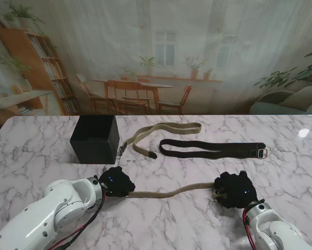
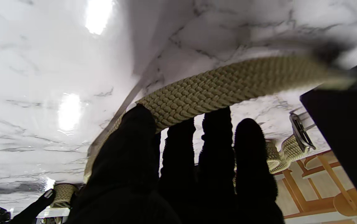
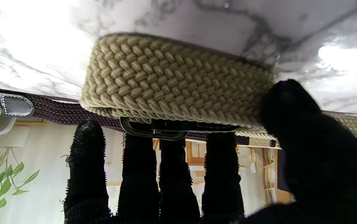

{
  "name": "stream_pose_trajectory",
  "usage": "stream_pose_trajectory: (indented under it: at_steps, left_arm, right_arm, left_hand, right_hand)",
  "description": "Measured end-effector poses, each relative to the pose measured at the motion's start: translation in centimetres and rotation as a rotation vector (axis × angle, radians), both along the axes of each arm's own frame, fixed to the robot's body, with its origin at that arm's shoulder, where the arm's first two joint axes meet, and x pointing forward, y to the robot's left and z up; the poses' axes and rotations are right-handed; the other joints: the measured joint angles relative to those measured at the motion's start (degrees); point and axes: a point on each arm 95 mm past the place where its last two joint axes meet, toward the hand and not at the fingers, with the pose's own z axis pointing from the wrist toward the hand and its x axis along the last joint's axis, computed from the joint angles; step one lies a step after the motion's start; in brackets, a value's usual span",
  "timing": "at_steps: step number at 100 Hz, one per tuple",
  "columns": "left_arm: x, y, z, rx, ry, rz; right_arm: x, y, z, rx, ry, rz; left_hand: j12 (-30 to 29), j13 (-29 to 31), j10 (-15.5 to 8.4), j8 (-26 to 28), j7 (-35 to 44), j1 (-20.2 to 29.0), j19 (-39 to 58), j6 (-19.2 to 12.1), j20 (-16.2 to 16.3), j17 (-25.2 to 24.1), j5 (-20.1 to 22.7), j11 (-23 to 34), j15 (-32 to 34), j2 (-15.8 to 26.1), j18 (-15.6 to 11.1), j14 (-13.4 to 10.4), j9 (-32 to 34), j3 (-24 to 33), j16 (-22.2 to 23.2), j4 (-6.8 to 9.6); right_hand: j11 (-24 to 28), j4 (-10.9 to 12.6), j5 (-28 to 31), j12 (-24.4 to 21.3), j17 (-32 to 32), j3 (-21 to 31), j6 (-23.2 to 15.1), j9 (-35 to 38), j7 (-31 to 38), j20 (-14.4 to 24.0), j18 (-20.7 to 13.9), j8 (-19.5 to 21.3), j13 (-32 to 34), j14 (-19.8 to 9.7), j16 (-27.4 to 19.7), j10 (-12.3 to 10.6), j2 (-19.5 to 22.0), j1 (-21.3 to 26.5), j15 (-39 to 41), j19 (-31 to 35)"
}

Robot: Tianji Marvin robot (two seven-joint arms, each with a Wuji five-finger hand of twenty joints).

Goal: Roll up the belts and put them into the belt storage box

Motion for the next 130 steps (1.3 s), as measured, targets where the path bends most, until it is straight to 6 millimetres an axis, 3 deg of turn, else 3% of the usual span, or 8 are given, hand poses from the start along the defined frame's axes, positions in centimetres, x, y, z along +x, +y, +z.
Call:
stream_pose_trajectory:
  at_steps: [41,55,72,87,110,114,118,130]
  left_arm:
    - [-1.1,0.6,-0.3,0.048,0.033,0.004]
    - [-1.5,1.1,-0.2,0.054,0.031,0.020]
    - [-2.2,1.9,-0.1,0.073,0.022,0.034]
    - [-2.5,2.1,-0.2,0.071,0.033,0.036]
    - [-2.4,2.2,-0.2,0.034,0.016,0.030]
    - [-2.4,2.2,-0.2,0.020,0.006,0.029]
    - [-2.4,2.2,-0.2,0.011,0.000,0.027]
    - [-2.4,2.2,0.0,-0.032,-0.030,0.016]
  right_arm:
    - [-0.2,-0.5,0.1,-0.001,-0.047,-0.062]
    - [-0.2,-0.6,-0.1,-0.003,-0.036,-0.083]
    - [-0.1,-0.4,-0.2,0.011,-0.030,-0.089]
    - [0.1,-0.3,-0.2,0.029,-0.039,-0.084]
    - [0.2,-0.1,-0.3,0.046,-0.027,-0.066]
    - [0.2,-0.2,-0.3,0.047,-0.025,-0.064]
    - [0.3,-0.2,-0.4,0.050,-0.024,-0.061]
    - [0.3,-0.2,-0.7,0.062,-0.014,-0.058]
  left_hand:
    - [0.7,0.0,0.6,1.1,0.1,-0.2,0.0,0.1,0.0,-0.4,0.0,0.6,0.9,0.0,0.0,0.1,0.0,0.0,1.3,-0.01]
    - [0.7,0.0,0.6,1.4,0.1,-0.6,0.0,0.1,0.1,-0.4,0.0,0.7,0.9,0.0,0.0,0.1,0.0,0.0,1.4,-0.01]
    - [0.7,0.0,0.6,1.5,0.1,-0.7,0.0,0.1,0.1,-0.4,-0.1,0.7,0.9,0.2,0.0,0.1,0.0,0.0,1.4,-0.01]
    - [0.7,0.0,0.6,1.5,0.1,-0.7,0.0,0.2,0.1,-0.6,-0.1,0.7,0.9,0.2,0.0,0.1,0.0,0.0,1.4,-0.01]
    - [0.6,-0.1,0.6,0.4,0.1,-0.7,0.0,0.3,0.1,-1.1,-0.1,0.7,0.9,0.1,0.0,0.2,-0.1,0.0,1.3,-0.01]
    - [-1.8,-0.9,0.7,0.2,-0.6,-1.4,-0.4,0.4,0.1,-1.9,-0.1,0.6,-0.8,0.2,0.0,0.6,-1.0,0.0,-0.1,-0.01]
    - [-8.2,-2.4,0.9,0.2,-2.8,-2.9,-2.0,0.4,0.0,-3.1,-0.1,0.6,-3.4,0.3,0.0,0.9,-3.9,-0.1,-2.3,-0.01]
    - [-20.5,-9.2,2.8,0.3,-9.6,-8.0,-6.5,0.8,-0.7,-7.1,-3.5,-4.6,-10.4,1.3,0.1,1.4,-14.1,-1.2,-8.4,-0.01]
  right_hand:
    - [-0.3,-0.1,5.1,0.0,-0.8,-3.0,-0.6,1.5,-0.1,0.0,0.0,-4.3,-0.5,-0.2,0.0,0.0,-0.1,0.0,0.0,-0.8]
    - [-1.4,-0.1,5.1,-0.2,-0.6,-3.1,-1.5,4.4,-0.8,0.0,0.0,-4.4,0.8,1.4,-0.5,0.0,-0.1,0.0,-0.2,-0.8]
    - [-3.3,-0.1,5.6,-0.9,1.4,-3.4,-1.6,7.5,-0.8,0.0,0.0,-4.4,1.3,1.0,-1.5,-0.6,-0.1,0.0,-2.6,-0.8]
    - [-4.4,-1.4,5.6,-1.3,3.0,-3.7,-3.0,17.7,-0.8,0.0,-1.0,-4.4,7.9,0.2,-0.9,-2.2,-0.1,0.0,-2.6,-0.1]
    - [1.1,-2.0,5.1,6.1,6.7,-3.8,-3.5,28.0,-1.3,0.0,-3.1,-7.3,19.2,-2.8,4.8,-3.5,0.6,0.0,4.3,3.1]
    - [1.8,-1.7,5.0,6.8,7.5,-3.0,-3.5,28.9,-4.4,0.1,-3.1,-7.7,20.8,-3.1,5.5,-3.5,1.3,0.0,5.4,3.9]
    - [2.9,0.1,4.3,7.1,8.6,-2.4,-3.5,30.7,-7.7,0.2,-3.2,-7.7,22.2,-3.1,6.3,-3.6,2.2,-0.5,6.8,4.8]
    - [8.6,3.4,-5.1,9.0,11.2,-0.5,-3.5,37.6,-16.1,0.7,-4.2,-8.9,26.5,-2.7,7.7,-3.6,3.6,-0.5,10.5,6.8]
